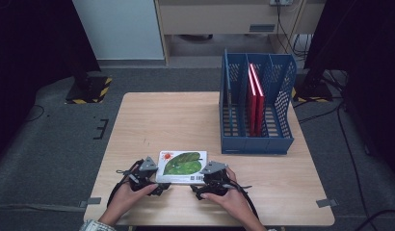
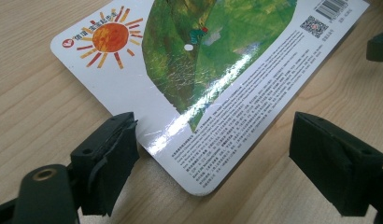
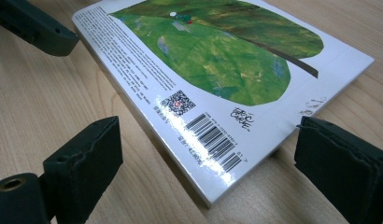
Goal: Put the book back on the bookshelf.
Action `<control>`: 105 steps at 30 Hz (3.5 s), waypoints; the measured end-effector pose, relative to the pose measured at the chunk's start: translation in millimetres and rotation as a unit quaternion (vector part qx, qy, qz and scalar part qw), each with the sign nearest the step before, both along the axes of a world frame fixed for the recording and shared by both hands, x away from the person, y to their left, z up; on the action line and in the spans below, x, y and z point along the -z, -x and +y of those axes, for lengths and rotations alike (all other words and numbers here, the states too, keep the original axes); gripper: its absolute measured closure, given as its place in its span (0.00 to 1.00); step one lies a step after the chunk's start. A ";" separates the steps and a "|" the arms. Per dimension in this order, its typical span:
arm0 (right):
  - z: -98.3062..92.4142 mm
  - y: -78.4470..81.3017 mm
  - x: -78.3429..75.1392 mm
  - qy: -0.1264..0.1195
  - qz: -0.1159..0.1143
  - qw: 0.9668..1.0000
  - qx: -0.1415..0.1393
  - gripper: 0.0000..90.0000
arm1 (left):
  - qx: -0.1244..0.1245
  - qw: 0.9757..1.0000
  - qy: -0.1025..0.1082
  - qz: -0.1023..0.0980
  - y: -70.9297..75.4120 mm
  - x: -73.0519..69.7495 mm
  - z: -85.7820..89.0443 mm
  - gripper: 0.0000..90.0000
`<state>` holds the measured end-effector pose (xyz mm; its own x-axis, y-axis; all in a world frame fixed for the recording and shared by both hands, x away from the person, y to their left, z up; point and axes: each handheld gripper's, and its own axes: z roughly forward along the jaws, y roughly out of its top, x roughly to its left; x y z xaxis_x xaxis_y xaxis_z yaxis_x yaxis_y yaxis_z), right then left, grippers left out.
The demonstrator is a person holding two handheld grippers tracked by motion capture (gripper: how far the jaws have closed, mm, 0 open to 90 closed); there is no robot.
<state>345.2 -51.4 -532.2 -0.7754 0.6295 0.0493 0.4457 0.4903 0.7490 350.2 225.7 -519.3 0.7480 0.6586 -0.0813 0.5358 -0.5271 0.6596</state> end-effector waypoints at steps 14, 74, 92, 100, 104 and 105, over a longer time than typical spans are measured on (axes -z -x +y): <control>-3.1 -4.1 0.6 -0.005 0.004 1.000 0.010 0.09 | -0.036 0.998 0.035 -0.027 -35.2 -15.4 13.9 0.15; 13.8 -3.3 6.1 0.037 -0.006 0.999 0.038 0.04 | -0.033 0.999 0.009 0.040 -91.0 -2.9 -5.5 0.28; 17.0 -3.0 6.5 0.042 -0.004 0.998 0.045 0.01 | -0.035 0.999 0.004 0.036 -90.1 -12.4 -8.2 0.29; 17.5 -3.0 6.4 0.041 -0.005 0.998 0.045 0.00 | -0.033 0.999 0.001 0.035 -89.8 -17.6 -9.2 0.29; 18.1 -2.8 6.4 0.040 -0.009 0.998 0.047 0.00 | -0.035 0.999 0.004 0.034 -90.0 -20.3 -9.5 0.29; 18.1 -2.7 6.2 0.039 -0.010 0.998 0.046 0.00 | -0.037 0.999 0.010 0.031 -89.9 -21.1 -10.0 0.29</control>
<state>348.0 -33.3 -538.5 -0.7146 0.6994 -0.0168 0.4771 0.5048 0.7194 440.2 215.7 -498.1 0.6903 0.7099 -0.1396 0.6133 -0.4719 0.6334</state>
